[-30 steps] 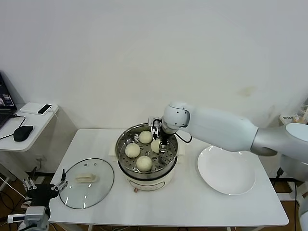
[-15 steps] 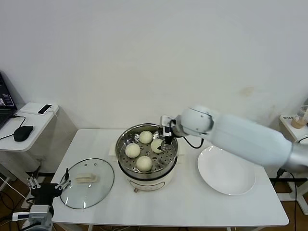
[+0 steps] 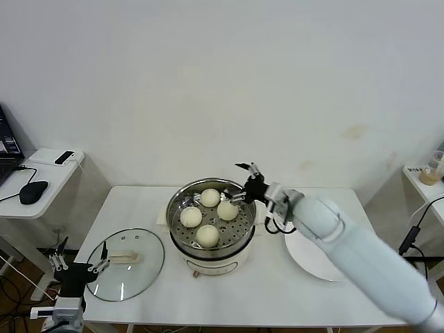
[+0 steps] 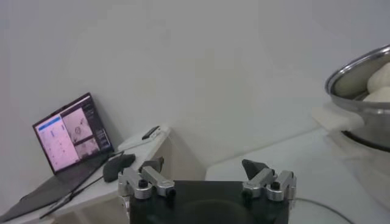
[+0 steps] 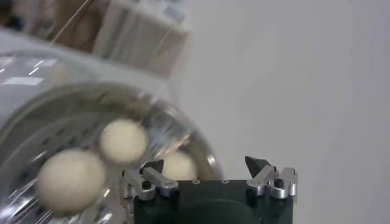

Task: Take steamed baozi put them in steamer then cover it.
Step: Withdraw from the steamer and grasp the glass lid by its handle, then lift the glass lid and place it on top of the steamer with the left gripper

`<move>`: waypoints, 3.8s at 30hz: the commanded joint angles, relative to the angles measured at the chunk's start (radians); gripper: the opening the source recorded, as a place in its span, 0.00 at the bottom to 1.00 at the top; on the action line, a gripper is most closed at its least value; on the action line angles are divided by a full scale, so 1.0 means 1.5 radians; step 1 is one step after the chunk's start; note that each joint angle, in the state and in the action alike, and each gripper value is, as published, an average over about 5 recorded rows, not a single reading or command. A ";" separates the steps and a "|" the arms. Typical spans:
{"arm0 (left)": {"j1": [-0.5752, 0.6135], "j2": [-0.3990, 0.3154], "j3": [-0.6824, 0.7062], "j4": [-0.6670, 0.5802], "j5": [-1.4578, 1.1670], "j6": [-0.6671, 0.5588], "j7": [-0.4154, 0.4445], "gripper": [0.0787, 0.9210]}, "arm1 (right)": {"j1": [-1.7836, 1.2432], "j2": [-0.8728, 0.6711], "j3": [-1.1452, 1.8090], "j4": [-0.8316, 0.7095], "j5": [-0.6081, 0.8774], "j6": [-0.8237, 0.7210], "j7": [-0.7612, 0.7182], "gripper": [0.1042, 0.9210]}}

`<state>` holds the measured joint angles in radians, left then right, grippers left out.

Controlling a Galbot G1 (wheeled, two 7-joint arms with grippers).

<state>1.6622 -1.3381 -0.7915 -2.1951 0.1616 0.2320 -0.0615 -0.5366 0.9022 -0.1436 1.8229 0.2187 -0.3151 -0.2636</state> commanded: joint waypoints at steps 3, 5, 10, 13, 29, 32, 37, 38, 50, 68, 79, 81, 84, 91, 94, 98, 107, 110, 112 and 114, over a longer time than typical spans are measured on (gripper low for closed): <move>-0.013 0.020 -0.005 0.109 0.236 -0.175 0.007 0.88 | -0.531 0.260 0.574 0.059 -0.099 0.323 0.032 0.88; -0.011 0.031 -0.010 0.119 0.315 -0.186 0.014 0.88 | -0.566 0.283 0.608 0.068 -0.080 0.320 0.033 0.88; 0.000 0.075 -0.023 0.159 0.527 -0.202 0.018 0.88 | -0.624 0.301 0.650 0.092 -0.053 0.293 0.046 0.88; 0.009 0.100 -0.022 0.200 0.614 -0.210 0.006 0.88 | -0.642 0.307 0.666 0.094 -0.053 0.281 0.052 0.88; -0.085 0.162 0.087 0.405 0.826 -0.227 -0.042 0.88 | -0.697 0.348 0.692 0.108 -0.098 0.283 0.071 0.88; -0.110 0.165 0.098 0.424 0.827 -0.227 -0.044 0.88 | -0.706 0.357 0.690 0.108 -0.108 0.289 0.074 0.88; -0.148 0.167 0.102 0.434 0.827 -0.226 -0.044 0.88 | -0.715 0.366 0.687 0.105 -0.122 0.297 0.076 0.88; -0.154 0.167 0.101 0.433 0.826 -0.225 -0.043 0.88 | -0.716 0.367 0.686 0.105 -0.124 0.297 0.076 0.88; -0.184 0.182 0.115 0.415 0.800 -0.213 -0.019 0.88 | -0.723 0.382 0.672 0.096 -0.146 0.305 0.075 0.88; -0.289 0.170 0.151 0.489 0.775 -0.212 -0.025 0.88 | -0.734 0.395 0.669 0.098 -0.171 0.306 0.072 0.88; -0.295 0.161 0.167 0.515 0.719 -0.215 -0.024 0.79 | -0.736 0.397 0.665 0.097 -0.181 0.306 0.070 0.88; -0.296 0.158 0.166 0.522 0.713 -0.219 -0.028 0.71 | -0.736 0.397 0.664 0.097 -0.182 0.306 0.070 0.88; -0.295 0.154 0.165 0.525 0.707 -0.224 -0.033 0.61 | -0.737 0.396 0.662 0.097 -0.184 0.305 0.069 0.88; -0.283 0.149 0.155 0.514 0.687 -0.235 -0.049 0.37 | -0.735 0.394 0.660 0.097 -0.184 0.304 0.068 0.88; -0.271 0.148 0.147 0.499 0.674 -0.237 -0.063 0.27 | -0.735 0.392 0.659 0.100 -0.184 0.304 0.068 0.88; -0.246 0.150 0.133 0.465 0.653 -0.234 -0.083 0.13 | -0.735 0.390 0.657 0.102 -0.185 0.304 0.067 0.88; -0.178 0.177 0.078 0.348 0.641 -0.196 -0.086 0.07 | -0.739 0.383 0.649 0.100 -0.190 0.308 0.067 0.88; -0.169 0.199 0.053 0.315 0.644 -0.193 -0.056 0.07 | -0.740 0.381 0.646 0.100 -0.190 0.309 0.066 0.88; -0.170 0.217 0.038 0.303 0.639 -0.194 -0.040 0.07 | -0.740 0.379 0.644 0.099 -0.190 0.309 0.066 0.88; -0.174 0.235 0.023 0.293 0.627 -0.192 -0.027 0.07 | -0.740 0.377 0.642 0.099 -0.191 0.309 0.065 0.88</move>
<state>1.3548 -1.0672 -0.6553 -1.6072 1.1421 -0.0789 -0.1676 -1.6452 1.4707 0.8237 1.9719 -0.0662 0.1474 -0.1647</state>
